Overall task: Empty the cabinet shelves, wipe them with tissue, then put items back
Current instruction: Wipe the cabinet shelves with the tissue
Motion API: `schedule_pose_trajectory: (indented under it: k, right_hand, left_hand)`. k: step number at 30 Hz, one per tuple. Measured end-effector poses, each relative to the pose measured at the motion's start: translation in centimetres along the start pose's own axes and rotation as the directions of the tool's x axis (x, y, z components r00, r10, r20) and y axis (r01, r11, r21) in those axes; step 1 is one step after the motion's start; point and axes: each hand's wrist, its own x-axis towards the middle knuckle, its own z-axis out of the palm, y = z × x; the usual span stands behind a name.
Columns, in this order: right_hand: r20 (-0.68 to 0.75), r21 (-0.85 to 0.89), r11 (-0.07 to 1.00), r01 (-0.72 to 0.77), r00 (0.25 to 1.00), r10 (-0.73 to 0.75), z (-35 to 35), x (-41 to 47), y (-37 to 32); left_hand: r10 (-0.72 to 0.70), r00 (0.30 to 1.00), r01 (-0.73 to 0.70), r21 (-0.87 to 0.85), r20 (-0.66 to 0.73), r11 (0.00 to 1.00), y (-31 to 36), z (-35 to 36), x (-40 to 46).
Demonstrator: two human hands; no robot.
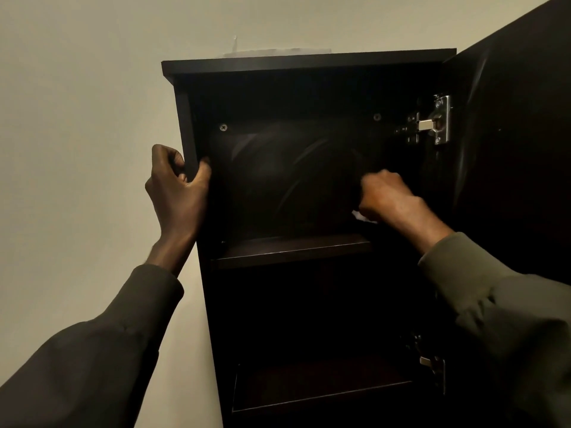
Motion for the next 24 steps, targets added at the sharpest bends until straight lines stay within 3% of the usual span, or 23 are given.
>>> schedule_pose_trajectory:
  k: [8, 17, 24]
  right_hand:
    - [0.105, 0.038, 0.996, 0.076, 0.991, -0.08, 1.5, -1.5, -3.1]
    - [-0.036, 0.331, 0.834, 0.442, 0.889, -0.457, 4.5, -3.6, -14.3]
    - [0.004, 0.431, 0.783, 0.449, 0.866, -0.5, 4.3, -3.8, -16.6]
  left_hand:
    - [-0.011, 1.0, 0.01, -0.033, -0.023, 0.999, 0.2, 0.1, -0.2]
    - [-0.055, 0.998, 0.055, -0.029, 0.016, 0.998, -0.6, -0.5, -2.0]
    - [-0.128, 0.991, 0.129, -0.019, 0.039, 0.992, -1.8, -0.9, -5.0]
